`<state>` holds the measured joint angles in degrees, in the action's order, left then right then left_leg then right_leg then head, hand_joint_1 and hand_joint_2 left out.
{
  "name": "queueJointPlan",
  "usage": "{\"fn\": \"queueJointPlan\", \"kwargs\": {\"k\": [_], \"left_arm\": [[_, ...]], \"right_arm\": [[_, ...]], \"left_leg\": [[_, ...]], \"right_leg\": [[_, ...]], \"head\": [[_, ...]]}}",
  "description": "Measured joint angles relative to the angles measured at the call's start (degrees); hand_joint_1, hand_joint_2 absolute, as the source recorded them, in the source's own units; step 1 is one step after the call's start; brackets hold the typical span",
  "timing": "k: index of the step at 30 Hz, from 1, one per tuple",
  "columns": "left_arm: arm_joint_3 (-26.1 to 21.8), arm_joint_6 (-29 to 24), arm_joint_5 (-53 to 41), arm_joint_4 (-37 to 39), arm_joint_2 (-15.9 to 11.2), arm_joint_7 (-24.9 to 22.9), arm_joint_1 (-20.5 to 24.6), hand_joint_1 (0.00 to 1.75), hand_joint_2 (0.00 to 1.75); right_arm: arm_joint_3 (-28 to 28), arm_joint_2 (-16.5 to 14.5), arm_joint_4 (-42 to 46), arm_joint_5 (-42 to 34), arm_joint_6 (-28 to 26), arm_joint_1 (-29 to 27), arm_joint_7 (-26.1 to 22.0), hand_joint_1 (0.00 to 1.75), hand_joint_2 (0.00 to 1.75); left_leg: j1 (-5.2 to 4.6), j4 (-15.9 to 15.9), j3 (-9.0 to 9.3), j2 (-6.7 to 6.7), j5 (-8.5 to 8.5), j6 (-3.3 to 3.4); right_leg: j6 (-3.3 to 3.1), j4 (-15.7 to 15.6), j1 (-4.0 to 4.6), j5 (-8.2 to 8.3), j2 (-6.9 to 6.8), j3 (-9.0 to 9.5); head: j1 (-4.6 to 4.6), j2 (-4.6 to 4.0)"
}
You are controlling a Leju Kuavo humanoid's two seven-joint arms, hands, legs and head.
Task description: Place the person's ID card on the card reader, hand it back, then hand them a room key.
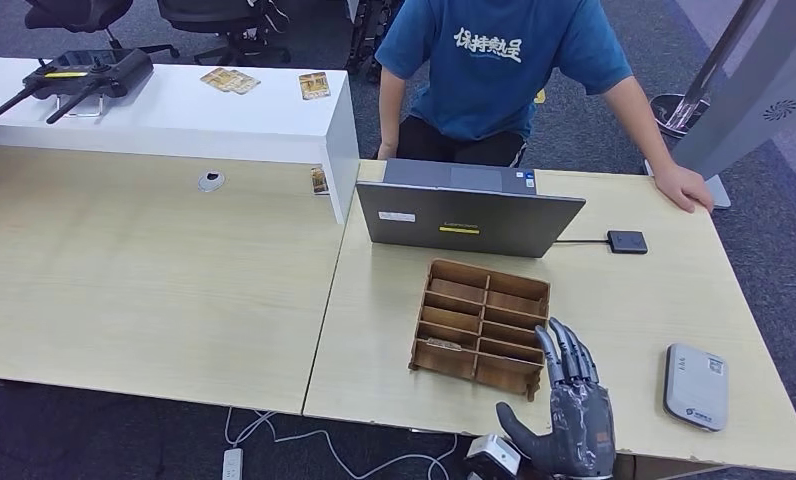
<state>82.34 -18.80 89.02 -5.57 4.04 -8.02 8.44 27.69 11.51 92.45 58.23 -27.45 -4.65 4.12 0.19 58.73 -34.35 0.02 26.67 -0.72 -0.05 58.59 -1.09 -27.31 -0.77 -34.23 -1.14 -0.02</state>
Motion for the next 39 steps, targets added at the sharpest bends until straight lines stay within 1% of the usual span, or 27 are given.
{"fn": "queueJointPlan", "kwargs": {"k": [6, 10, 18, 21, 28, 39], "left_arm": [[0.0, 0.0, -0.14, 0.0, 0.0, -0.04, 0.0, 0.0, 0.0], [0.0, 0.0, -0.24, 0.0, 0.0, -0.13, 0.01, 0.0, 0.0], [0.0, 0.07, -0.22, 0.0, 0.0, -0.22, 0.03, 0.0, 0.0], [0.0, 0.11, -0.22, 0.0, 0.0, -0.25, 0.04, 0.0, 0.0], [0.0, 0.17, -0.1, 0.0, 0.0, -0.31, 0.06, 0.0, 0.0], [0.0, 0.19, 0.07, 0.0, -0.01, -0.38, 0.07, 0.0, 0.0]], "right_arm": [[0.0, -0.51, -0.94, -0.08, 0.42, 0.84, -0.43, 0.0, 1.75], [0.0, -0.8, -1.12, 1.2, 0.16, 1.31, -0.51, 0.0, 1.75], [0.0, -1.27, -1.11, 7.93, -1.51, 1.87, 1.62, 0.0, 1.75], [0.0, -1.4, -1.11, 9.4, -1.92, 1.96, 2.26, 0.0, 1.75], [0.01, -1.56, -1.21, 10.29, -2.03, 2.0, 2.56, 0.0, 1.75], [0.75, -1.58, -2.55, 9.6, -1.22, 2.53, 3.2, 0.0, 1.75]], "left_leg": [[0.0, 0.0, 0.0, 0.0, 0.0, 0.0], [0.0, 0.0, 0.0, 0.0, 0.0, 0.0], [0.0, 0.0, 0.01, 0.0, 0.0, 0.0], [0.0, 0.0, 0.0, 0.0, 0.0, 0.0], [0.0, 0.0, 0.0, 0.0, 0.0, 0.0], [0.0, 0.0, 0.01, 0.0, 0.0, 0.0]], "right_leg": [[0.0, 0.0, 0.0, 0.0, 0.0, 0.0], [0.0, 0.0, 0.0, 0.0, 0.0, 0.0], [0.0, 0.0, 0.0, 0.0, 0.0, 0.0], [0.0, 0.0, 0.0, 0.0, 0.0, 0.0], [0.0, 0.0, 0.0, 0.0, 0.0, 0.0], [0.0, 0.0, 0.0, 0.0, 0.0, 0.0]], "head": [[0.0, 0.0], [0.0, 0.0], [0.0, 0.0], [0.0, 0.0], [0.0, 0.0], [0.0, 0.0]]}}
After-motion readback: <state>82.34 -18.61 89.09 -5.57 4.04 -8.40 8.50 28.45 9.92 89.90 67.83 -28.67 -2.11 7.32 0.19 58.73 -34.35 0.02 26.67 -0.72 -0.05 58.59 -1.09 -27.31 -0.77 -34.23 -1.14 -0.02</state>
